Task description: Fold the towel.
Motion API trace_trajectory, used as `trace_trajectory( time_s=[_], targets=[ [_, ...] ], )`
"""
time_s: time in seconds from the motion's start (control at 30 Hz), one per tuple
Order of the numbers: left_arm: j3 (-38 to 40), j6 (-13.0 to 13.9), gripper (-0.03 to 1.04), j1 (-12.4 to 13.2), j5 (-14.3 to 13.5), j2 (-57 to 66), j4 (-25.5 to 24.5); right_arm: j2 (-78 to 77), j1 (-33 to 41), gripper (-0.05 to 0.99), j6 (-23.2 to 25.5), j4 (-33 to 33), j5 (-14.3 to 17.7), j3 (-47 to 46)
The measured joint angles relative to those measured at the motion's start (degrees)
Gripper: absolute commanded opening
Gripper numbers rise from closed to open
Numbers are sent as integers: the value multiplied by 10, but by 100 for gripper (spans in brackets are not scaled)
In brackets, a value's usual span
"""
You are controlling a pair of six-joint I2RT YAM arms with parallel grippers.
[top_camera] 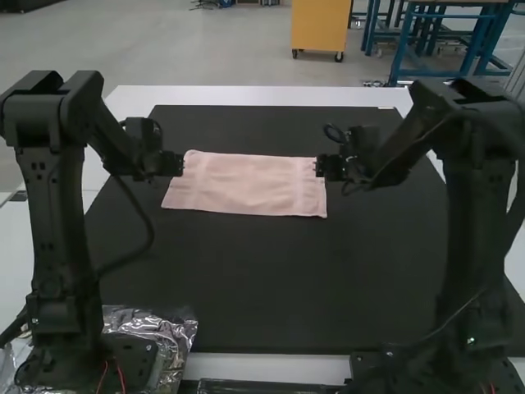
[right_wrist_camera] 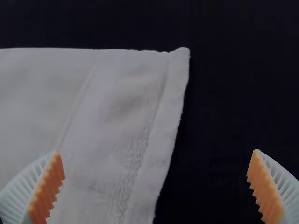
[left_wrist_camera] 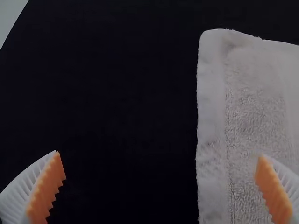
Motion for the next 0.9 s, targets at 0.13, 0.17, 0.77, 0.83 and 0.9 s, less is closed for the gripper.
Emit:
trace_trajectory(
  time_s=[0.13,0.17,0.77,0.83,0.9],
  targets=[
    [12,2,96,0,0,17,0,22,0,90,0,3,0,15],
    [14,2,96,0,0,19,0,27,0,90,0,4,0,17],
    [58,11,96,0,0,64,14,108,-3,90,-10,12,0,87],
    [66,12,96,0,0,71,12,113,-3,90,-12,12,1,91],
    [72,13,96,0,0,78,6,115,-3,90,-14,10,2,95]
  ],
)
